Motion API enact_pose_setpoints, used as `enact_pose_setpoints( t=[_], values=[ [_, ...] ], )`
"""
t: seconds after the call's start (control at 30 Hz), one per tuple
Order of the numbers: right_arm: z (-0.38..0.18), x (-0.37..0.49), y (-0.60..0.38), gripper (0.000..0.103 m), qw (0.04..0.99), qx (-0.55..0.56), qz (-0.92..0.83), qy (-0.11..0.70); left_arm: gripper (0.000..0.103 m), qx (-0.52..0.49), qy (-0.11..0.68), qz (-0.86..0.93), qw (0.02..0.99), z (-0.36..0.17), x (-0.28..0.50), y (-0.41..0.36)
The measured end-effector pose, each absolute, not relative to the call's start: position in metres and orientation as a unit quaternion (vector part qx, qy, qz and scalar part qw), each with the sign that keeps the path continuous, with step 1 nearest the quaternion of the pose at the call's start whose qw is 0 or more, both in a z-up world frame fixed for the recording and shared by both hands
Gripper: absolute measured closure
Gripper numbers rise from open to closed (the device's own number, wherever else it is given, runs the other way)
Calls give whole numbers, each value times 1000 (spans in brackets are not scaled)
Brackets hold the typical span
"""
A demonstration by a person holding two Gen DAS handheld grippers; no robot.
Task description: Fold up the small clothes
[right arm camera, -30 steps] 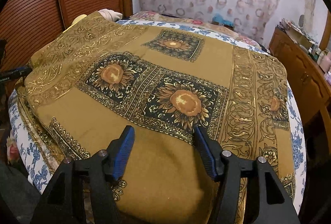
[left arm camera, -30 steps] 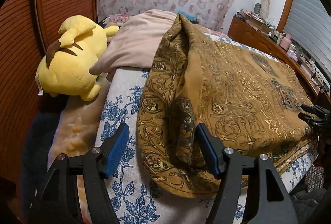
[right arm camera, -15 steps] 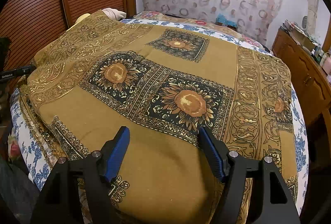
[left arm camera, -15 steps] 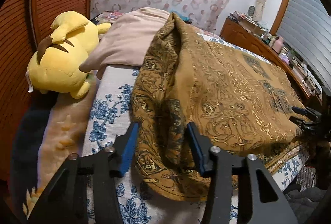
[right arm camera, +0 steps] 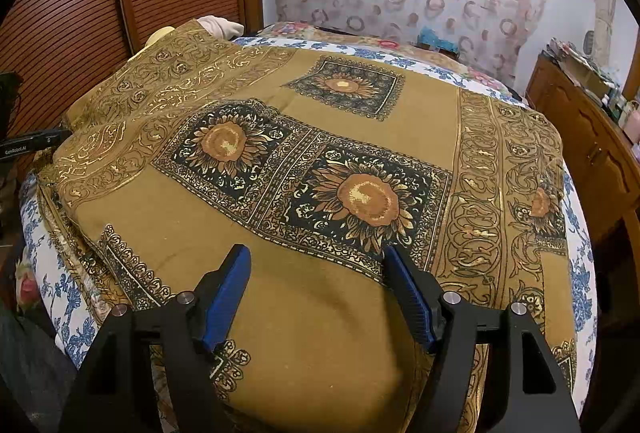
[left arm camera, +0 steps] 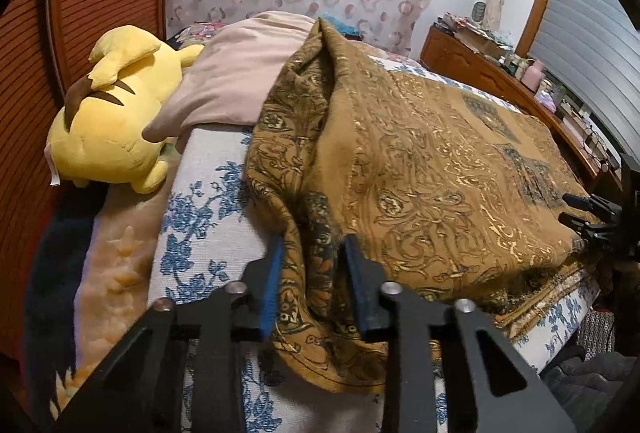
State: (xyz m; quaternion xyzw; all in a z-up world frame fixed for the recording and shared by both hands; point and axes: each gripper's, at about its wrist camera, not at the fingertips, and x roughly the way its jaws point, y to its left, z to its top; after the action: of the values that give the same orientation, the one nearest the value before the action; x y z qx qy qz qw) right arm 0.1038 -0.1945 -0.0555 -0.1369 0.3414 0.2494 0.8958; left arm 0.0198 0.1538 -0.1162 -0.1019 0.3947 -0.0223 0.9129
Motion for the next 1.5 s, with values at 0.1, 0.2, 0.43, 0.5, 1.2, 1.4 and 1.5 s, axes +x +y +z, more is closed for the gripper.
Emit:
enact_pose_setpoints(
  t=[0.1, 0.2, 0.43, 0.5, 1.2, 1.4, 1.5],
  values=[
    [-55, 104, -195, 31, 896, -137, 250, 341, 93, -106, 387, -31, 916, -112, 18, 151],
    [-55, 104, -195, 31, 896, -136, 250, 341, 94, -107, 363, -41, 925, -99, 13, 146],
    [-55, 103, -195, 31, 896, -136, 250, 341, 94, -101, 307, -75, 943, -57, 13, 127],
    [-55, 103, -195, 31, 896, -136, 250, 341, 94, -96, 294, -85, 947, -47, 17, 119],
    [-30, 84, -233, 30, 921, -100, 210, 313, 94, -41, 244, -205, 947, 15, 69, 21],
    [-13, 68, -268, 30, 936, -76, 183, 290, 94, -18, 241, -261, 935, 34, 91, -31],
    [-6, 58, -282, 31, 942, -68, 167, 283, 94, -7, 243, -287, 927, 42, 104, -59]
  ],
)
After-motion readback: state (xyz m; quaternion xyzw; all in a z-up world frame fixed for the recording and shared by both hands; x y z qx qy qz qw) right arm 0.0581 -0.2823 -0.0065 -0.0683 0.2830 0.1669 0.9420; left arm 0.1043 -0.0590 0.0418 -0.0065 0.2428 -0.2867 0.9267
